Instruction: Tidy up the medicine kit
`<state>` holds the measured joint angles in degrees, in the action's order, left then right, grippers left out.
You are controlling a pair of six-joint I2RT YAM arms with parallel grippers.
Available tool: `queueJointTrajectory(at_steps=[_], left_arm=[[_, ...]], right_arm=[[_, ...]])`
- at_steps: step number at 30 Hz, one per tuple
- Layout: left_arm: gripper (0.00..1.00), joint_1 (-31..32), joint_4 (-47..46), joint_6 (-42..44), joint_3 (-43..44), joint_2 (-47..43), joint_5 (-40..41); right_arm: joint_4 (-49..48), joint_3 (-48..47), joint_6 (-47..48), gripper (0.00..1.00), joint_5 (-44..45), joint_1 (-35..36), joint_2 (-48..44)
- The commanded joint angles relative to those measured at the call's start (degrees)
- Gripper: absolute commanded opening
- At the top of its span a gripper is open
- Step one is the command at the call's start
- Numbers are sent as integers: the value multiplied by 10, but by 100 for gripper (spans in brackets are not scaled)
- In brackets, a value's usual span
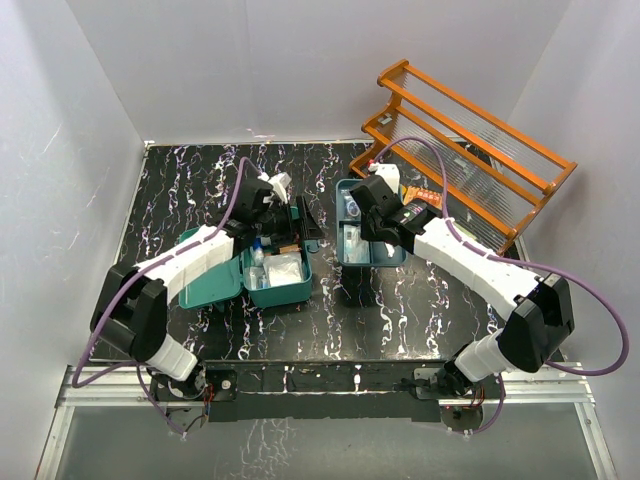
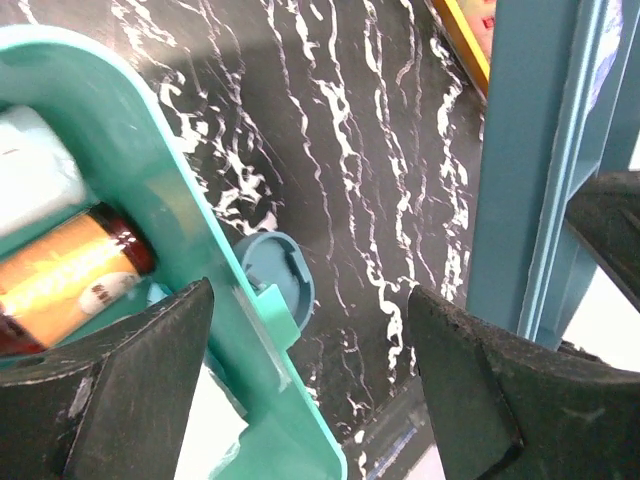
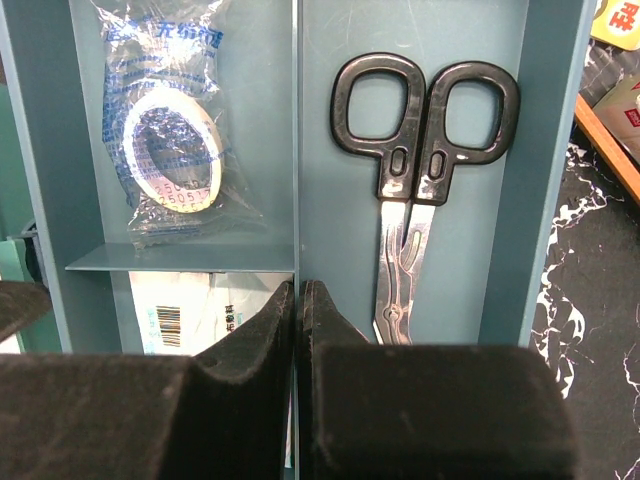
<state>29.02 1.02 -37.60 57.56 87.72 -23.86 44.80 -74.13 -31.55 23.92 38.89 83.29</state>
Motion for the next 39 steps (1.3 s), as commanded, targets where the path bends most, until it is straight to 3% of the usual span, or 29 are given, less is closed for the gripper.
queueJointTrajectory(at_steps=[1,6,11,14,19,21,23,26,29,36,39], left_arm=[[76,2,97,62,52,-62,122],[79,3,189,101,57,-154,282],[91,-20,283,68,46,-227,436],[95,-55,296,48,4,-261,410],[94,-113,276,19,-63,-301,297],[89,-125,254,9,-88,-314,257],[77,-132,231,3,-108,-326,227],[60,-133,228,-9,-123,-323,233],[58,-134,201,-12,-143,-321,214],[32,-134,146,-26,-169,-299,151],[29,-134,121,-26,-175,-295,113]], right_arm=[[-9,-43,3,0,-9,-1,-13],[2,-85,-9,0,-16,31,19],[9,-139,-32,0,-5,84,65],[14,-174,-43,0,3,116,98],[26,-232,-54,0,24,153,145],[35,-257,-54,0,28,164,160],[44,-279,-54,0,34,174,188],[49,-295,-53,0,38,181,206],[47,-298,-54,0,39,183,212],[48,-304,-53,0,42,184,221],[52,-307,-52,0,42,184,225]])
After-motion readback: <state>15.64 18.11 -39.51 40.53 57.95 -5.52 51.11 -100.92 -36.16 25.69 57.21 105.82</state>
